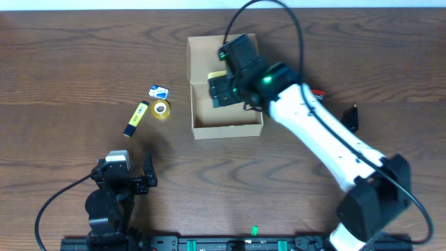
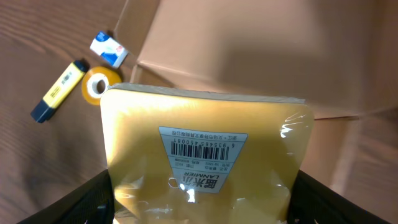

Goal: Pack container
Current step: 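Lift the pad and lower it into the cardboard box with right gripper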

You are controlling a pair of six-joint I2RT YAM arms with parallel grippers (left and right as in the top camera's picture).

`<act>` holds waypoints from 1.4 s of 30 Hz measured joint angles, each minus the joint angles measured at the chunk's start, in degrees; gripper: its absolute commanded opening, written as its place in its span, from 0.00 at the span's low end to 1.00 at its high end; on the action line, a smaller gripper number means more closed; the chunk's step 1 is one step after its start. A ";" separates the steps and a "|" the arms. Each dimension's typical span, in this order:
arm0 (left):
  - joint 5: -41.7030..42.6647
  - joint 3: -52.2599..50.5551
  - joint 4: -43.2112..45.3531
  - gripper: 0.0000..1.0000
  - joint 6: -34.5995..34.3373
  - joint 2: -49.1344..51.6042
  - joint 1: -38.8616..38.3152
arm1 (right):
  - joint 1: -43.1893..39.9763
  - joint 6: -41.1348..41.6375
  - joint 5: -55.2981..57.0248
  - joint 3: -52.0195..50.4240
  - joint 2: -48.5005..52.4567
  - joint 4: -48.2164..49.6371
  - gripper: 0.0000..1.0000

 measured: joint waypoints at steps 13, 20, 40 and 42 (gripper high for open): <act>0.00 0.00 0.00 0.95 0.00 0.00 0.00 | 4.11 4.72 1.88 -0.02 11.78 4.20 0.54; -0.02 0.00 0.00 0.95 0.00 0.00 0.00 | 4.11 6.12 1.86 -0.02 13.55 4.63 0.55; 0.00 0.00 0.00 0.95 0.00 0.00 0.00 | 4.24 10.73 -2.47 -0.02 13.60 1.31 0.59; -0.02 0.00 0.00 0.95 0.00 0.00 0.00 | 4.31 10.75 -2.51 -0.02 13.60 1.20 0.60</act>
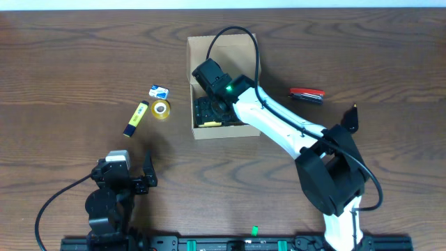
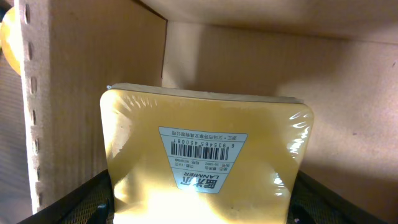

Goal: Pack container
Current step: 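Lift the pad and lower it into the cardboard box with right gripper, then open the right gripper and withdraw it from the box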

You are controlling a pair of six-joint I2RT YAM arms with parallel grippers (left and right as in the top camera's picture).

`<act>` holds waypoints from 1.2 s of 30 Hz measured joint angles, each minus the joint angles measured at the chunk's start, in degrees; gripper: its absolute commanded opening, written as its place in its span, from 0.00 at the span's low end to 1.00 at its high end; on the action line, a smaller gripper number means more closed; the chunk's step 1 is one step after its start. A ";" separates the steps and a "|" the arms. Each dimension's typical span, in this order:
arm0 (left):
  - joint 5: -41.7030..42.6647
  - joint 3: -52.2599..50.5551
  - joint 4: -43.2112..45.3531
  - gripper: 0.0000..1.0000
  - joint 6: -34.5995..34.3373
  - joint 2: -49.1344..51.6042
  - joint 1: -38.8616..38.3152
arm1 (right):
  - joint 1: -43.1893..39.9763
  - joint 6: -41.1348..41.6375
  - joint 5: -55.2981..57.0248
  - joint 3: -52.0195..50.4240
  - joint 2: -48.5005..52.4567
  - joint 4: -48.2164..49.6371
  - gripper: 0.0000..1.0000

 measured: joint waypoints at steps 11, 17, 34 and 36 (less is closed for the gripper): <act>0.00 0.00 0.00 0.95 0.00 0.00 0.00 | 0.17 0.00 -1.05 0.00 0.00 -0.59 0.75; 0.02 0.00 0.00 0.95 0.00 0.00 0.00 | 0.17 0.33 -2.03 0.00 0.00 -0.66 0.85; 0.02 0.00 0.00 0.95 0.00 0.00 0.00 | 0.15 0.50 -2.51 0.02 0.00 -0.74 0.89; 0.00 0.00 0.02 0.95 0.00 0.00 0.00 | 0.15 0.20 -2.56 0.63 0.02 -2.40 0.87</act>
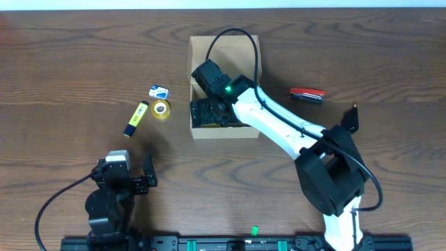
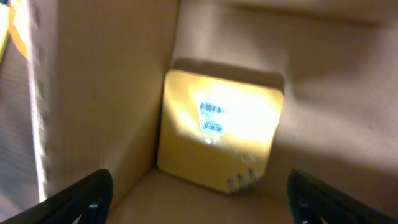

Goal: Pack container
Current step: 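Open the right gripper and withdraw it from the box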

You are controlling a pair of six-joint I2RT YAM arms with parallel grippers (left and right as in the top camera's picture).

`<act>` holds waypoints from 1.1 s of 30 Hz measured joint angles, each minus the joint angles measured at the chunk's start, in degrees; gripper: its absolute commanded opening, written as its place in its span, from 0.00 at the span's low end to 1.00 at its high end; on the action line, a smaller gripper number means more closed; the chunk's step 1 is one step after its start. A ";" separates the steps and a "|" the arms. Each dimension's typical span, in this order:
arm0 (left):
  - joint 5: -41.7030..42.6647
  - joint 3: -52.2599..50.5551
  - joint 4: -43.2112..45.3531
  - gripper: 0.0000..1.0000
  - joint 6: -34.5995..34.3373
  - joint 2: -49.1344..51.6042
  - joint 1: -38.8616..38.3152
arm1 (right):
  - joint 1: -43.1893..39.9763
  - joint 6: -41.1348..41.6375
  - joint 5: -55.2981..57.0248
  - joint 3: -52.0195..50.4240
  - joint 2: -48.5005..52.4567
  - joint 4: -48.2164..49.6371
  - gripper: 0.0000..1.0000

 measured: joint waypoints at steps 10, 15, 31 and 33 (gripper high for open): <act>0.00 0.00 -0.02 0.95 0.00 -0.02 0.00 | -1.64 -7.93 2.25 20.28 0.61 -18.97 0.88; 0.02 0.00 -0.02 0.95 0.00 -0.02 0.00 | -5.22 -16.52 5.92 32.68 0.61 -29.57 0.90; 0.02 0.00 -0.02 0.95 0.00 -0.02 0.00 | -25.09 -47.84 14.80 38.91 0.61 -32.74 0.96; 0.02 0.00 -0.02 0.95 0.00 -0.02 0.00 | -28.44 -51.08 13.14 38.71 0.61 -32.70 0.96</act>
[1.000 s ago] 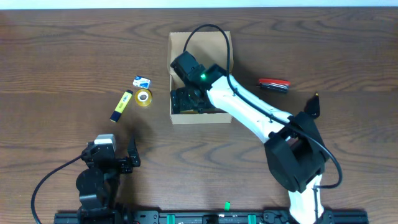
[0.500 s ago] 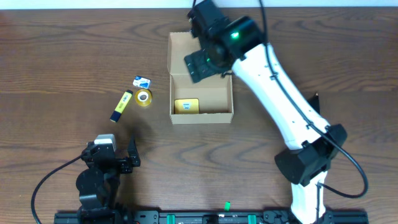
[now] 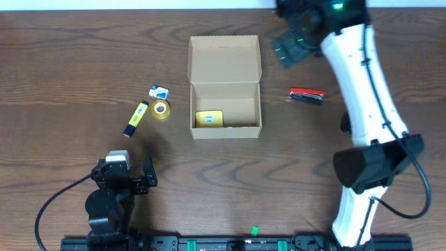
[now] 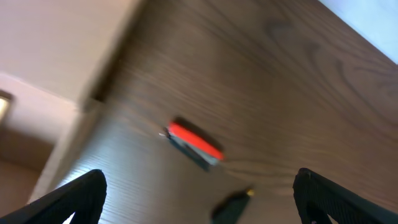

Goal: Pack container
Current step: 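Open the right gripper and withdraw it from the box, then lower the right gripper onto the red stapler and grasp it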

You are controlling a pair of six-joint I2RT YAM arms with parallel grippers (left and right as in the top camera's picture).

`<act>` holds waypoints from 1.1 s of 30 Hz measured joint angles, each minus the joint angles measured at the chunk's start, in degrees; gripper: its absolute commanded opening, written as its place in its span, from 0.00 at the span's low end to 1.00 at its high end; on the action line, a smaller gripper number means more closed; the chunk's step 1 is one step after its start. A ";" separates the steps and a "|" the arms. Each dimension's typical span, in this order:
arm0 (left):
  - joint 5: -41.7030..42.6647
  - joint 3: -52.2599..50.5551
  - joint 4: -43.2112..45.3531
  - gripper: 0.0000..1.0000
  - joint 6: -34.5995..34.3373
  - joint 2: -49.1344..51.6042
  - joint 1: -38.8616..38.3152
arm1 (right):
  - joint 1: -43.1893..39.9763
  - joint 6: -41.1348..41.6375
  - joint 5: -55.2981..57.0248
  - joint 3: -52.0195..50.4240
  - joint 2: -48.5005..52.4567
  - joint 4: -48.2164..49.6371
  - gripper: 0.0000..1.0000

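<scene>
The open cardboard box point(image 3: 224, 77) stands at the table's middle, and a flat yellow packet point(image 3: 209, 119) with a barcode label lies in its front-left corner. My right gripper point(image 3: 287, 47) hangs open and empty beyond the box's far right corner; in the right wrist view its fingertips point(image 4: 81, 193) are wide apart around the right gripper's gap point(image 4: 199, 199). A red and black tool point(image 4: 196, 144) lies on the table right of the box, also seen as the tool point(image 3: 306, 95) from overhead. My left gripper point(image 3: 132, 178) rests at the front left, away from everything.
A yellow marker point(image 3: 136, 118), a tape roll point(image 3: 161, 109) and a small blue and white item point(image 3: 159, 91) lie left of the box. A small black object point(image 4: 231, 205) lies near the red tool. The box wall point(image 4: 56, 68) fills the wrist view's left.
My right gripper was open inside the box above the yellow packet. Now it is out of the box, over the table at the far right near the red tool. The packet stays in the box.
My right gripper held the yellow packet above the box. Then it was low inside the box, still shut on the packet. Then it stood open with the packet lying in the front-left corner. Now it is clear of the box. The left arm never moved.
</scene>
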 measured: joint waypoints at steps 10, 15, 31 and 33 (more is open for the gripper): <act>0.00 0.00 0.00 0.95 0.00 0.00 0.00 | -8.59 -11.02 -6.60 -11.47 0.00 6.58 0.99; 0.00 0.00 0.00 0.95 0.00 0.00 0.00 | -8.59 -17.00 -9.38 -20.09 0.00 11.26 0.99; 0.00 0.00 0.02 0.95 0.00 0.00 0.00 | -8.59 -31.58 -11.72 -42.82 0.07 29.35 0.97; 0.00 0.00 0.00 0.95 0.00 0.00 0.00 | -8.59 -32.46 -11.06 -44.26 0.07 30.71 0.97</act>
